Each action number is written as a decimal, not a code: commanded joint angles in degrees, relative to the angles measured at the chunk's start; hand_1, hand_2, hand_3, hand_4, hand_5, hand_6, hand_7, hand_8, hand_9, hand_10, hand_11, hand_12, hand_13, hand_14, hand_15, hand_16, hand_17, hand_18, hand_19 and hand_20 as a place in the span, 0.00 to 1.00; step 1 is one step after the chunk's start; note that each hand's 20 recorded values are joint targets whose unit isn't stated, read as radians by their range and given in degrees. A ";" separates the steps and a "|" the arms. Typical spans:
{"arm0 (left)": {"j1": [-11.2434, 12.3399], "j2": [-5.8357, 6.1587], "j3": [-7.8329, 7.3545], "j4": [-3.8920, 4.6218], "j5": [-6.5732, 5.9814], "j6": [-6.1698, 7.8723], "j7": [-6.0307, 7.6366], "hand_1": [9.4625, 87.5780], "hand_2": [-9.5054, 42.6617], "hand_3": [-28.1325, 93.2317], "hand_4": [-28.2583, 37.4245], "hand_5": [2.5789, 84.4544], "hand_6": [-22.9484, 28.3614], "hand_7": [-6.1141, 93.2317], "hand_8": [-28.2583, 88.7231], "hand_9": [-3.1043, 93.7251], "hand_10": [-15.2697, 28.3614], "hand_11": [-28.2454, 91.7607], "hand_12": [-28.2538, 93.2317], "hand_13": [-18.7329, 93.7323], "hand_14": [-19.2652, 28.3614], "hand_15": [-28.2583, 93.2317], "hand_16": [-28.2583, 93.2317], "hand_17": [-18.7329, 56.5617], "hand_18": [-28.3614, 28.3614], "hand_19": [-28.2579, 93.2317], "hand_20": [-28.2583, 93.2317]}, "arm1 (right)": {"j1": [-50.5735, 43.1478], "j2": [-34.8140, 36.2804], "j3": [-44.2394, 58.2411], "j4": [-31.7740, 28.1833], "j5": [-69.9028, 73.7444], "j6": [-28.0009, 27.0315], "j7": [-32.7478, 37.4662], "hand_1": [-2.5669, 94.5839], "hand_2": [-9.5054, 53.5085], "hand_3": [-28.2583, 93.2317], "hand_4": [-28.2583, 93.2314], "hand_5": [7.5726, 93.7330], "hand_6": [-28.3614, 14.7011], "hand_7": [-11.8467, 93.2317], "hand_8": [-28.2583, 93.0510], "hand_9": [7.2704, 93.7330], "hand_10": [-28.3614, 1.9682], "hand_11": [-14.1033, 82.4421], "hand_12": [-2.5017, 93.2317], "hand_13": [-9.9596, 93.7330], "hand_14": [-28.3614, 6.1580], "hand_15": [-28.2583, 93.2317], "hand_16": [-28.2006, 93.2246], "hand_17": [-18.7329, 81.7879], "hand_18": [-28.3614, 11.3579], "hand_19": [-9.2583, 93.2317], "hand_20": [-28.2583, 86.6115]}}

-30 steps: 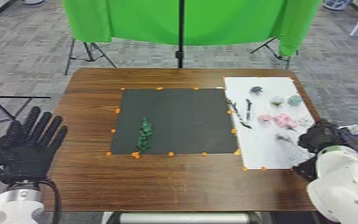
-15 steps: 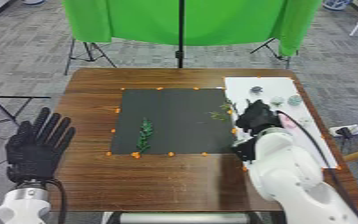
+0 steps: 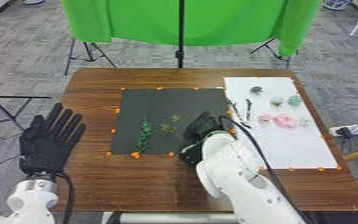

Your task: Arrange flowers

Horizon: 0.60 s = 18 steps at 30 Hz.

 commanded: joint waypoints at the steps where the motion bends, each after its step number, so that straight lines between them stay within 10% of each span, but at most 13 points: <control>1: -0.75 1.17 0.72 0.85 0.08 0.80 -2.73 0.20 0.48 0.87 0.00 0.47 0.57 0.16 0.17 0.36 0.62 0.34 0.31 0.39 0.68 0.42 0.21 0.19 0.71 0.42 0.35 | -0.96 -2.87 -2.27 0.78 0.46 1.09 0.21 0.60 0.00 0.82 0.04 0.77 0.49 0.39 0.35 0.77 0.36 0.53 0.50 0.75 0.35 0.87 0.47 0.57 0.00 1.00 0.68; 10: -0.83 1.22 0.61 0.99 0.86 0.80 -3.24 0.27 0.36 0.86 0.02 0.47 0.57 0.17 0.17 0.36 0.62 0.35 0.31 0.39 0.67 0.43 0.21 0.19 0.71 0.42 0.35 | -1.27 -3.00 -2.58 0.51 1.74 0.61 -0.50 0.56 0.00 0.84 0.05 0.76 0.42 0.22 0.26 0.78 0.30 0.42 0.36 0.74 0.33 0.84 0.46 0.57 0.00 1.00 0.67; 18: 0.99 -0.73 -0.29 0.35 0.27 -0.30 -0.50 0.28 0.35 0.85 0.04 0.47 0.57 0.17 0.16 0.36 0.62 0.35 0.31 0.39 0.67 0.43 0.21 0.19 0.71 0.42 0.35 | -0.39 1.16 -0.53 -2.26 2.69 0.73 -3.12 0.52 0.01 0.86 0.06 0.71 0.42 0.21 0.15 0.75 0.25 0.42 0.27 0.73 0.33 0.84 0.45 0.56 0.00 1.00 0.66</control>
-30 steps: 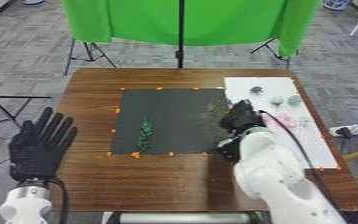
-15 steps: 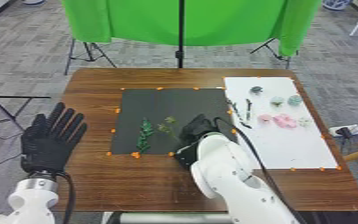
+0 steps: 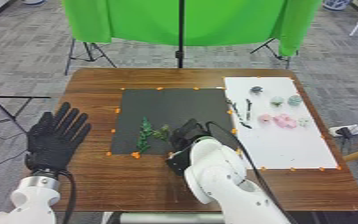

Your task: Arrange flowers

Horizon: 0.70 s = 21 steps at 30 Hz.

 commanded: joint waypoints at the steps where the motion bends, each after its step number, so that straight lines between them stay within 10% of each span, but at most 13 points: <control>1: 2.90 -2.27 -1.22 -0.57 -0.31 -0.49 2.25 0.27 0.35 0.85 0.04 0.47 0.57 0.17 0.16 0.36 0.62 0.35 0.31 0.39 0.67 0.43 0.21 0.19 0.71 0.42 0.35 | 0.09 5.13 1.53 -3.66 -1.84 -0.31 -3.09 0.51 0.01 0.86 0.06 0.71 0.42 0.21 0.15 0.75 0.25 0.42 0.26 0.73 0.32 0.84 0.45 0.56 0.00 1.00 0.66; 21: 4.76 -3.64 -2.24 -1.02 0.16 -1.18 2.80 0.23 0.45 0.86 0.00 0.47 0.58 0.17 0.16 0.36 0.62 0.35 0.31 0.39 0.67 0.43 0.20 0.19 0.71 0.43 0.35 | -1.99 12.14 3.20 -6.98 1.50 -18.08 -7.31 0.37 0.26 0.82 0.09 0.82 0.48 0.27 0.16 0.68 0.13 0.30 0.21 0.68 0.22 0.76 0.41 0.52 0.01 0.99 0.57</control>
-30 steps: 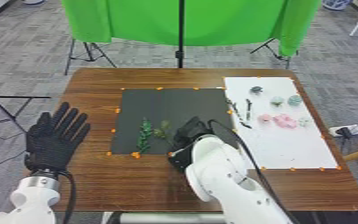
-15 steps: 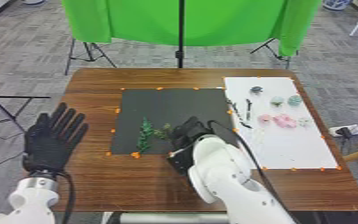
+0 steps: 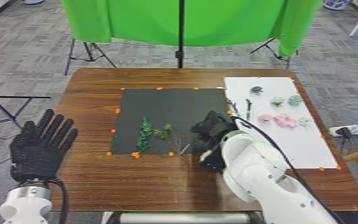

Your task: Arrange flowers

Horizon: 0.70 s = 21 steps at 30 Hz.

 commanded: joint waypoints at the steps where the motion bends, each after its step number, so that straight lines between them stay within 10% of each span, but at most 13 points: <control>1: 0.34 -0.32 0.70 0.26 0.53 -1.02 -1.10 0.23 0.45 0.86 0.00 0.47 0.58 0.17 0.16 0.36 0.62 0.35 0.31 0.39 0.68 0.43 0.20 0.19 0.71 0.43 0.35 | -0.37 -1.92 -2.95 0.56 -0.23 -3.82 0.10 0.37 0.27 0.82 0.09 0.82 0.48 0.27 0.16 0.68 0.13 0.30 0.21 0.68 0.22 0.76 0.41 0.51 0.01 0.99 0.57; 21: -0.96 0.49 2.02 0.82 0.33 -0.33 -2.51 0.22 0.47 0.86 0.00 0.47 0.57 0.17 0.16 0.37 0.63 0.35 0.31 0.39 0.67 0.44 0.20 0.19 0.71 0.43 0.35 | 0.04 -7.10 -5.02 3.35 -1.70 -3.87 -0.15 0.36 0.28 0.82 0.09 0.77 0.44 0.23 0.16 0.67 0.13 0.30 0.20 0.67 0.21 0.76 0.41 0.51 0.01 1.00 0.55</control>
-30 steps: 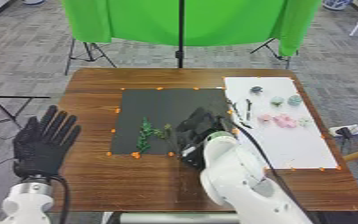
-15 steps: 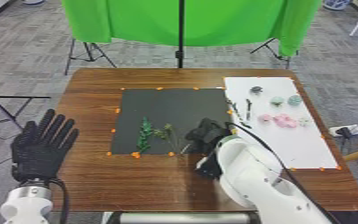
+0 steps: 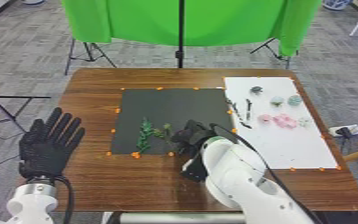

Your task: Arrange flowers

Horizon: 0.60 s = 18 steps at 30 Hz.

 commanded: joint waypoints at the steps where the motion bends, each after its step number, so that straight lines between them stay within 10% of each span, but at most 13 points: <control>1: 0.55 0.14 0.46 0.30 0.12 -0.08 -1.18 0.22 0.47 0.86 0.00 0.47 0.57 0.17 0.16 0.37 0.62 0.35 0.31 0.39 0.67 0.44 0.20 0.19 0.71 0.43 0.35 | -0.97 -1.53 -0.80 1.02 -1.03 0.06 -0.08 0.35 0.28 0.82 0.09 0.77 0.44 0.23 0.16 0.67 0.13 0.30 0.20 0.67 0.21 0.76 0.41 0.51 0.01 1.00 0.55; 18: 0.04 0.44 0.91 0.69 0.13 0.22 -2.30 0.22 0.48 0.86 0.00 0.47 0.57 0.17 0.16 0.37 0.62 0.35 0.31 0.39 0.67 0.44 0.20 0.19 0.71 0.43 0.35 | -2.21 -3.68 -0.25 1.63 -2.82 2.77 -0.09 0.35 0.28 0.82 0.09 0.73 0.42 0.22 0.16 0.65 0.12 0.29 0.20 0.67 0.22 0.76 0.41 0.51 0.01 1.00 0.56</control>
